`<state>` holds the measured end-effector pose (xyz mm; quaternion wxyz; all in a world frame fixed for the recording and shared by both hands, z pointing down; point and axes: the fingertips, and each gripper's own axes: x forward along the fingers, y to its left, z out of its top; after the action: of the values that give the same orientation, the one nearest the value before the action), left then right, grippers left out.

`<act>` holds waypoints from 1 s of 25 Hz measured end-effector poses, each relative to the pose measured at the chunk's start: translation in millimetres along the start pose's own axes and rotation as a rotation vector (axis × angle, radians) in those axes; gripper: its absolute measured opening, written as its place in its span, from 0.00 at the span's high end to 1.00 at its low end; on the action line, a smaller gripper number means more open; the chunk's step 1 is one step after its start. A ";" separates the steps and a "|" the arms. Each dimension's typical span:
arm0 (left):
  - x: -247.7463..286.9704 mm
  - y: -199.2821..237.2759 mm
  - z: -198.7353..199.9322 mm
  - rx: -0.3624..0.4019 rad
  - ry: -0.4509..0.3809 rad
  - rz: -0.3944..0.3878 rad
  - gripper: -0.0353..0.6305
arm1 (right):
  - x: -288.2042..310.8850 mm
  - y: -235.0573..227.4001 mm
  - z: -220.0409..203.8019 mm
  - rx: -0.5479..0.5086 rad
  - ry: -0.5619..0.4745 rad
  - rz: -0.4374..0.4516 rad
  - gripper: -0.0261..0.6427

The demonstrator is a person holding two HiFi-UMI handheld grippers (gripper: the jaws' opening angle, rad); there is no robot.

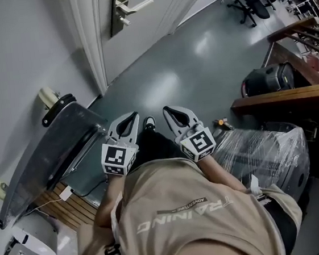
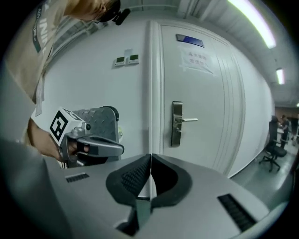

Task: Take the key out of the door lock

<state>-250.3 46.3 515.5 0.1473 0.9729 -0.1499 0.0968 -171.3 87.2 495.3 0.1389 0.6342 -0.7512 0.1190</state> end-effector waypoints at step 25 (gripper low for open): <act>164.7 16.0 50.8 0.023 0.073 0.181 0.93 | 80.8 -203.6 2.3 0.153 -0.133 0.171 0.94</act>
<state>-93.8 -27.7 510.3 0.1323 0.9528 -0.2305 0.1470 16.6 -21.9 522.8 0.0294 0.5830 -0.7989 0.1450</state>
